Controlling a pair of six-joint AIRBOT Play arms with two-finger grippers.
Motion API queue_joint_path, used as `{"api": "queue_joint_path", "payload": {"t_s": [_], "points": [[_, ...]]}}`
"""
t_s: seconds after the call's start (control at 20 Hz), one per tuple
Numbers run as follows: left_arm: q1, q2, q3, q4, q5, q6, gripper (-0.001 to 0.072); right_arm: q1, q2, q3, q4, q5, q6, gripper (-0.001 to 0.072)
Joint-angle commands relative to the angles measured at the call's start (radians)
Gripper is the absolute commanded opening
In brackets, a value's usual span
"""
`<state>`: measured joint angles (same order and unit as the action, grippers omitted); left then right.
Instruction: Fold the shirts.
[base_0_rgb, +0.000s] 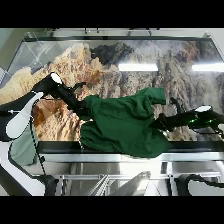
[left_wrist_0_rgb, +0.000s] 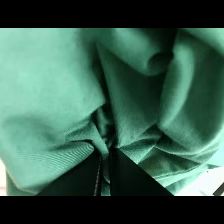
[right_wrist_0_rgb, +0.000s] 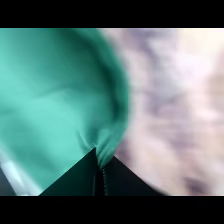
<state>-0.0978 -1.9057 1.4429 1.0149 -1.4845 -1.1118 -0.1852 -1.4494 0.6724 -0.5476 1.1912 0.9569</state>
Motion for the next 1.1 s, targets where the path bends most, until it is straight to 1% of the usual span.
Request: {"api": "queue_joint_path", "payload": {"t_s": [0.0,0.1,0.15,0.2,0.3,0.4,0.45,0.5,0.55,0.65,0.7,0.75,0.8,0.85,0.95,1.05], "points": [[0.006,0.051,-0.002,0.003,-0.008,0.010,0.0005,-0.010,0.039,0.063,0.078,0.160,-0.031,0.0015],[0.037,0.151,0.002,0.002,-0.009,0.003,0.0005,-0.034,0.103,0.135,0.112,0.229,0.007,0.0016],[0.057,0.220,0.014,-0.009,-0.019,0.004,0.0005,-0.045,0.147,0.173,0.180,0.271,0.008,0.0016],[0.080,0.288,0.038,-0.053,-0.036,0.004,0.0005,-0.055,0.202,0.216,0.289,0.316,0.007,0.0016],[0.143,0.441,0.119,-0.224,-0.075,0.016,0.0007,-0.073,0.324,0.307,0.542,0.375,-0.050,0.0016],[0.219,0.597,0.212,-0.427,-0.077,0.058,0.0017,-0.096,0.455,0.408,0.737,0.375,-0.109,0.0016],[0.263,0.676,0.260,-0.480,-0.066,0.064,0.0017,-0.111,0.515,0.453,0.801,0.355,-0.157,0.0016],[0.312,0.754,0.304,-0.486,-0.047,0.064,0.0017,-0.135,0.581,0.494,0.846,0.325,-0.211,0.0016],[0.365,0.823,0.338,-0.479,-0.028,0.064,0.0017,-0.163,0.640,0.526,0.856,0.275,-0.238,0.0016],[0.502,0.966,0.381,-0.419,0.006,0.065,0.0017,-0.233,0.763,0.547,0.829,0.139,-0.255,0.0016],[0.580,1.036,0.382,-0.334,0.030,0.064,0.0018,-0.265,0.811,0.547,0.769,0.076,-0.254,0.0017],[0.648,1.094,0.363,-0.243,0.060,0.064,0.0019,-0.289,0.849,0.547,0.672,0.020,-0.251,0.0016],[0.692,1.143,0.324,-0.163,0.084,0.057,0.0024,-0.303,0.872,0.547,0.544,-0.035,-0.216,0.0016],[0.710,1.180,0.257,-0.099,0.121,0.037,0.0025,-0.305,0.874,0.547,0.412,-0.076,-0.148,0.0016],[0.663,1.224,0.073,-0.100,0.219,0.038,0.0025,-0.304,0.828,0.533,0.264,-0.075,-0.045,0.0016],[0.569,1.236,-0.115,-0.097,0.319,0.043,0.0025,-0.290,0.736,0.502,0.256,-0.012,-0.036,0.0016]]}}
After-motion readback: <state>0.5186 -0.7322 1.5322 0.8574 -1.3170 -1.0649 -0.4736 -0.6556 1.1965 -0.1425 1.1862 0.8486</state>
